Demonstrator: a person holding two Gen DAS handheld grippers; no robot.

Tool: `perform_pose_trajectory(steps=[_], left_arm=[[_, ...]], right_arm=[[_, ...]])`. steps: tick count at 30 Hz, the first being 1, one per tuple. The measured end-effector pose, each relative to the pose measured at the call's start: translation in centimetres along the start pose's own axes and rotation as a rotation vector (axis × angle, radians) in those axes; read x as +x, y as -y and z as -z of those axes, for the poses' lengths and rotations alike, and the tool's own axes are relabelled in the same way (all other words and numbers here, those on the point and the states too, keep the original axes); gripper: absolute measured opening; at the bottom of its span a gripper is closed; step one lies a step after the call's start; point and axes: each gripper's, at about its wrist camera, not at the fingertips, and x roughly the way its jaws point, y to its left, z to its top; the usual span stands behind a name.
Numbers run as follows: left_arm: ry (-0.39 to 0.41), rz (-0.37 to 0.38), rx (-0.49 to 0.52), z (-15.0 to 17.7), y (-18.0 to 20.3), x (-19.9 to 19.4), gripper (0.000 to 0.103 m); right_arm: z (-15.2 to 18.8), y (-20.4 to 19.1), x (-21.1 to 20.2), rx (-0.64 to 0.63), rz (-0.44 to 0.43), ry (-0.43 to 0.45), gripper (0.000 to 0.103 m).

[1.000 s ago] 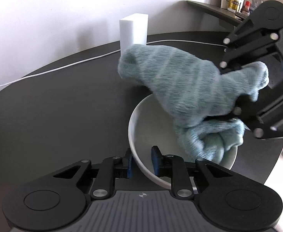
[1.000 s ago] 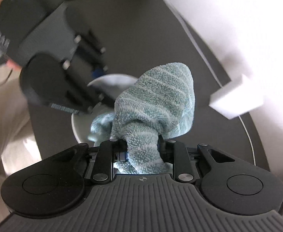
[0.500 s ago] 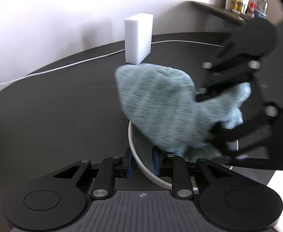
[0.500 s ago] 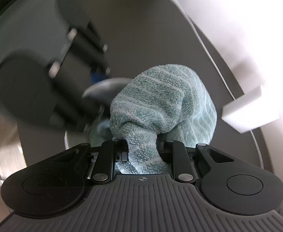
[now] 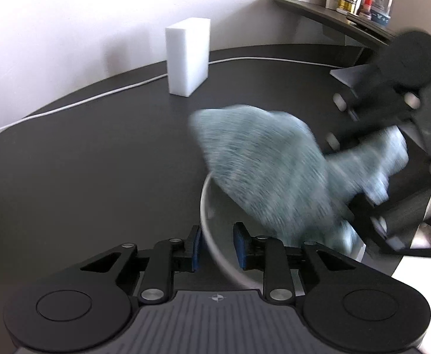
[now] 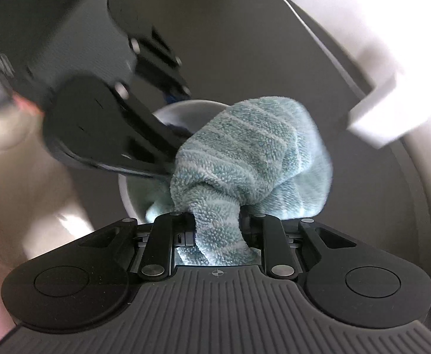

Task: Clean bowl
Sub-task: 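Wipe the towel inside the bowl with the right gripper while the left gripper holds the rim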

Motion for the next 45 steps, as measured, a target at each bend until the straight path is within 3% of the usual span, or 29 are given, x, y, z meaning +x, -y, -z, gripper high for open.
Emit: perform_pose_trajectory(steps=[3,7,12,14,16,18,21,25,28,31,33,36,39,42,43,45], left_arm=[[-0.005,-0.006,0.023,-0.1,0.2,0.1,0.024],[-0.01,-0.005,0.04,-0.2,0.4,0.1,0.023],[-0.015,-0.014,0.015,-0.2,-0.2,-0.1,0.023],[-0.011,-0.04,0.022,-0.3,-0.1,-0.1,0.023],[0.001,-0.092,0.029,-0.2,0.3,0.0,0.023],[-0.001,-0.089,-0.015,-0.2,0.0,0.0,0.024],[0.001,-0.08,-0.045,-0.1,-0.3,-0.1,0.024],[0.002,-0.075,-0.055,-0.1,-0.4,0.0,0.026],[0.0,-0.066,-0.042,-0.1,-0.4,0.0,0.026],[-0.005,-0.059,-0.023,-0.2,-0.4,0.1,0.025],[-0.008,-0.057,-0.015,-0.3,-0.4,0.2,0.024],[-0.009,-0.046,-0.022,-0.3,-0.6,0.1,0.024],[-0.008,-0.039,-0.029,-0.3,-0.4,0.1,0.025],[-0.011,-0.047,-0.034,-0.4,-0.4,0.0,0.025],[-0.012,-0.048,-0.037,-0.4,-0.4,0.0,0.026],[-0.006,-0.079,-0.027,-0.8,-0.4,-0.3,0.026]], right_arm=[[-0.2,1.0,0.1,0.052,0.024,0.069,0.022],[-0.3,0.8,-1.0,0.108,-0.003,0.23,0.024],[-2.3,0.0,-1.0,0.064,-0.041,0.338,0.027],[-2.6,0.2,-0.8,0.101,-0.034,0.333,0.027],[-3.1,0.0,-0.8,0.117,0.043,0.264,0.027],[-3.2,-0.4,-1.0,0.13,0.117,0.195,0.027],[-2.3,-0.3,-2.2,0.21,0.123,0.14,0.027],[-0.7,-0.3,-3.4,0.289,0.01,0.081,0.027],[-0.4,-1.0,-4.6,0.282,-0.119,0.085,0.027],[-1.1,-1.2,-3.4,0.282,-0.173,0.089,0.027],[-1.8,-1.3,-1.6,0.274,-0.159,0.068,0.027],[-2.6,-1.8,0.0,0.197,-0.064,0.056,0.027],[-2.8,-2.2,-1.4,0.157,0.08,0.081,0.022],[-2.5,-1.8,-3.8,0.185,0.184,0.121,0.025],[-2.3,-1.2,-4.6,0.218,0.177,0.139,0.025],[-1.6,0.2,-5.0,0.313,0.068,0.155,0.025]])
